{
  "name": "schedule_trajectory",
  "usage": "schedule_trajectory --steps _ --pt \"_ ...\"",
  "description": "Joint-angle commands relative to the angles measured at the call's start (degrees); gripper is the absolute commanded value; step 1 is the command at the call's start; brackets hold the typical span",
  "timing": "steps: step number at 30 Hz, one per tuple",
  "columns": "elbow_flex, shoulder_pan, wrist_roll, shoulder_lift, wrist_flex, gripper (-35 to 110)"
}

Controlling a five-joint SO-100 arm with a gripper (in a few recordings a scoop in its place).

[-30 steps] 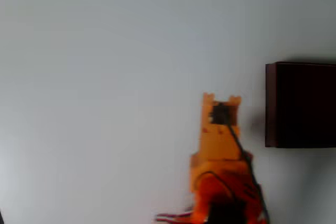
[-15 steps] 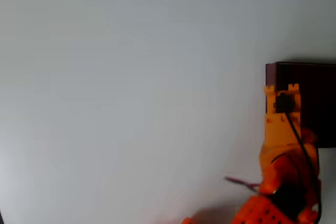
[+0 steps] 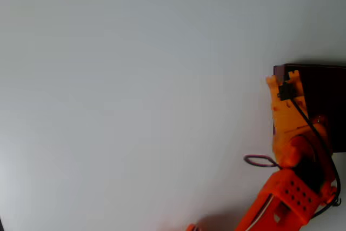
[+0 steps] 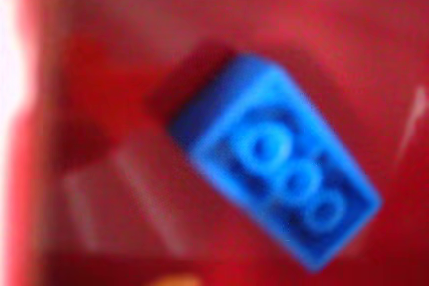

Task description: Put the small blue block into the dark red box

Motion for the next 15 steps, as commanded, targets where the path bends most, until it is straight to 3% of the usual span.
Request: schedule_trajectory --steps 1,5,9,15 --pt "-1.32 -3.87 -3.52 7.47 7.38 17" --pt "1.49 -10.55 -8.96 19.25 15.64 13" --pt "3.78 -17.93 -13.80 29.00 25.49 0" --pt "14.41 -30.76 -17.14 51.59 31.46 0"
